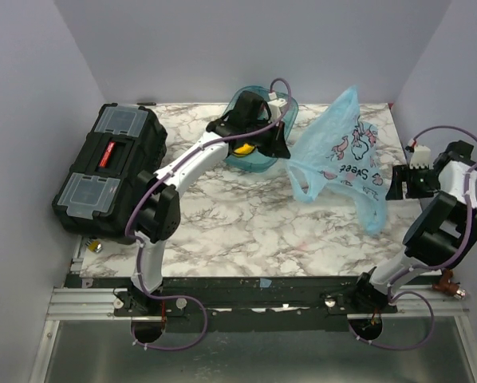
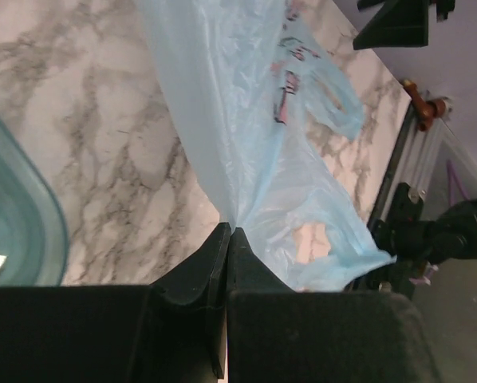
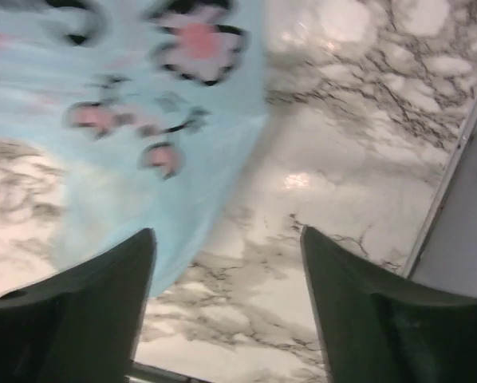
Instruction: Place the fake fruits into the plastic bag and tie a complex knot
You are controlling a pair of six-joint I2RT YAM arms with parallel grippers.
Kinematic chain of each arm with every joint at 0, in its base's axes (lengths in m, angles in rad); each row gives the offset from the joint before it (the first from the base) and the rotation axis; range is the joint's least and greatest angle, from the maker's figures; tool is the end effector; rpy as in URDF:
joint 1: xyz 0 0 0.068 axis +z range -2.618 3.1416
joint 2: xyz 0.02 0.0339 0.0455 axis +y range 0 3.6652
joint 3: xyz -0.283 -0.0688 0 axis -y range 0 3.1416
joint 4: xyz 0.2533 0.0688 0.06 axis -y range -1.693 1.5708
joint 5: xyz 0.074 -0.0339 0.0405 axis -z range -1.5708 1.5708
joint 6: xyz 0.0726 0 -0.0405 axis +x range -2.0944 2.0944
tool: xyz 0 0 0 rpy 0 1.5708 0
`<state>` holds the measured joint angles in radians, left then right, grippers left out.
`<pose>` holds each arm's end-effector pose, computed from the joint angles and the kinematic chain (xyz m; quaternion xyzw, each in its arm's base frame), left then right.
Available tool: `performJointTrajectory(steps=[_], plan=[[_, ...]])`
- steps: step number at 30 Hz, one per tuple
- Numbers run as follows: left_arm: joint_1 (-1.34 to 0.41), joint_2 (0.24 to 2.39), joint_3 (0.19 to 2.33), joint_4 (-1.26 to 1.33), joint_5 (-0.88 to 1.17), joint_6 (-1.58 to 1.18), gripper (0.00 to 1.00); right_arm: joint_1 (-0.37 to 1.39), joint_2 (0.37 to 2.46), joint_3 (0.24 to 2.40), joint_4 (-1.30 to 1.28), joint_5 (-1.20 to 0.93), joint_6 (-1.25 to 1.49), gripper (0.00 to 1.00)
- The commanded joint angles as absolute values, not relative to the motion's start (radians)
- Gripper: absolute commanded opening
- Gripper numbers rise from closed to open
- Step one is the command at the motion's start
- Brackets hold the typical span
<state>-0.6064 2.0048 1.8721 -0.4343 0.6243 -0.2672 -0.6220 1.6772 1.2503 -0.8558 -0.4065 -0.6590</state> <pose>0.3950 -0.3256 0.3248 0.2864 0.7974 -0.4376 0.3010 0.2975 -0.1779 0.2097 -0.0469 0.9686 0.0761 0.2321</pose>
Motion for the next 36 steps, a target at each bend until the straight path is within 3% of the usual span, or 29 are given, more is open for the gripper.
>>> performJointTrajectory(steps=[1, 3, 7, 11, 16, 21, 27, 33, 36], plan=[[-0.658, 2.078, 1.903, -0.450, 0.778, -0.325, 0.00, -0.624, 1.563, 1.350, -1.085, -0.651, -0.766, 0.92], [-0.655, 2.096, 1.911, -0.456, 0.801, -0.335, 0.00, -0.619, 1.472, 1.342, -1.098, -0.720, -0.820, 1.00], [-0.650, 2.119, 1.920, -0.442, 0.872, -0.380, 0.00, -0.534, 1.234, 1.207, -0.986, -0.846, -0.886, 1.00], [-0.650, 2.136, 1.935, -0.444, 0.927, -0.393, 0.00, -0.328, 1.011, 0.987, -0.702, -0.818, -0.858, 1.00], [-0.650, 2.131, 1.934, -0.474, 0.960, -0.366, 0.00, -0.204, 0.999, 0.876, -0.574, -0.730, -0.904, 0.99], [-0.650, 2.116, 1.909, -0.467, 0.963, -0.369, 0.00, -0.200, 1.090, 0.850, -0.481, -0.727, -0.956, 0.86], [-0.645, 2.114, 1.906, -0.458, 0.972, -0.376, 0.00, -0.168, 1.151, 0.802, -0.447, -0.730, -1.002, 0.83], [-0.636, 2.117, 1.928, -0.492, 0.986, -0.327, 0.00, -0.151, 1.188, 0.724, -0.281, -0.626, -0.968, 0.53], [-0.614, 2.140, 1.987, -0.511, 0.998, -0.312, 0.00, -0.151, 1.195, 0.690, -0.223, -0.544, -0.934, 0.47]])
